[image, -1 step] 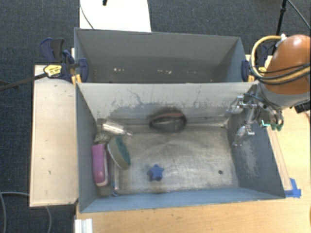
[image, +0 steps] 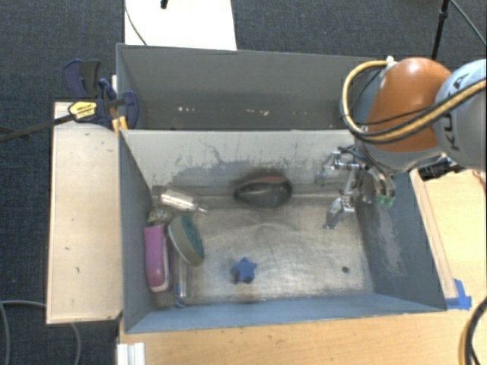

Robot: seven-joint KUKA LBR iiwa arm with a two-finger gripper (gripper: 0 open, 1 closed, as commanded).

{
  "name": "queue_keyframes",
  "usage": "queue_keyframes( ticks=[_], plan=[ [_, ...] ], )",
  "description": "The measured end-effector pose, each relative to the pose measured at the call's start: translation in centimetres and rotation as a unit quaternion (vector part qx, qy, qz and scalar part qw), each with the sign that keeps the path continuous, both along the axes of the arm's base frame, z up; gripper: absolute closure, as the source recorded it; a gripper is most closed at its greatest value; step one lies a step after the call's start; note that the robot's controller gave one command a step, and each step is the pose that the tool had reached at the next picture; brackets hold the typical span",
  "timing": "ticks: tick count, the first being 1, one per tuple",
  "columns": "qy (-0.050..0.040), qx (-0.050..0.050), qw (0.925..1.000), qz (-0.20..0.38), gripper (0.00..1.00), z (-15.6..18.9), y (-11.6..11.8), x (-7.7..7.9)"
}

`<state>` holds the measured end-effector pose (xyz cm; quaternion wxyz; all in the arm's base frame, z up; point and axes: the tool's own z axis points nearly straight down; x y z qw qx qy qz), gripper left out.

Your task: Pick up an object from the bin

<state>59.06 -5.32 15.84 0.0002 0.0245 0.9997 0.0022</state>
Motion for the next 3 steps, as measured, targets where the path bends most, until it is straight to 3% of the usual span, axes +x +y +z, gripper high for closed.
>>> queue_keyframes(
  ticks=[1,2,3],
  plan=[
    [-0.0013,0.0,0.9954,0.096,0.0,2.0,10.9,-1.5],
    [-0.004,-0.002,0.9847,0.174,0.0,-7.8,12.6,-10.3],
    [-0.0026,-0.001,0.9751,0.222,0.0,-8.4,17.4,-8.3]
  ],
)
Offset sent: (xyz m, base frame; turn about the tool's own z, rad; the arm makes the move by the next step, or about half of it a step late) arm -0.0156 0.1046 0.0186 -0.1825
